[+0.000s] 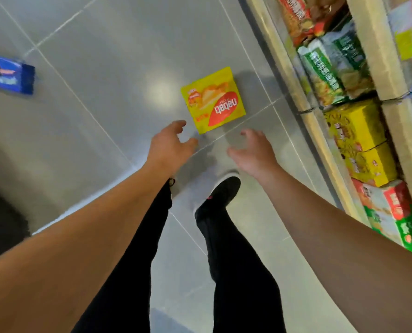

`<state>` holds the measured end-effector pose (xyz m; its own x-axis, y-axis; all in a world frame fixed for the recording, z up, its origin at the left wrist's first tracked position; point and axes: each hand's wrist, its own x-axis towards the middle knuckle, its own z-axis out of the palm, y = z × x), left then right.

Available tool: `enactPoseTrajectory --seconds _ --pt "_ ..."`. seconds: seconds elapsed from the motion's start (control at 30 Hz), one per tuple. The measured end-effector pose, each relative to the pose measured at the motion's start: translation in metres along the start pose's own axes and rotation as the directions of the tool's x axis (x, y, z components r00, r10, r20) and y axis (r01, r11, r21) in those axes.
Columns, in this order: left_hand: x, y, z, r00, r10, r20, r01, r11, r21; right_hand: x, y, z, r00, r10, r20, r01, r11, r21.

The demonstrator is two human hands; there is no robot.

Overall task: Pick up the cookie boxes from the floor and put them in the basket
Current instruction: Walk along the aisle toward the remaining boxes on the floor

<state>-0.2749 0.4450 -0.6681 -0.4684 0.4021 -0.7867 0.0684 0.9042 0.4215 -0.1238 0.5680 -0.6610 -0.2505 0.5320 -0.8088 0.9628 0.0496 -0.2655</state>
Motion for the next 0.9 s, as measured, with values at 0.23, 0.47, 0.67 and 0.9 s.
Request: enactPoseTrajectory --seconds 0.23,0.47,0.67,0.9 --pt "0.146 -0.05 0.075 0.996 -0.086 -0.015 0.086 0.995 -0.049 0.158 0.049 0.074 0.996 0.074 -0.052 -0.069 0.994 0.086" --pt "0.25 -0.076 0.138 0.972 -0.23 -0.037 0.215 0.948 -0.237 0.281 0.075 0.096 0.959 0.07 -0.273 -0.014 0.979 0.203" --pt "0.25 -0.083 0.152 0.953 -0.302 -0.032 0.261 0.866 -0.427 0.298 0.071 0.105 0.959 0.105 -0.263 -0.047 0.975 0.216" --pt "0.137 -0.06 0.082 0.966 -0.25 0.063 0.252 0.867 -0.429 0.167 0.064 0.064 0.968 0.233 -0.092 -0.166 0.872 0.461"
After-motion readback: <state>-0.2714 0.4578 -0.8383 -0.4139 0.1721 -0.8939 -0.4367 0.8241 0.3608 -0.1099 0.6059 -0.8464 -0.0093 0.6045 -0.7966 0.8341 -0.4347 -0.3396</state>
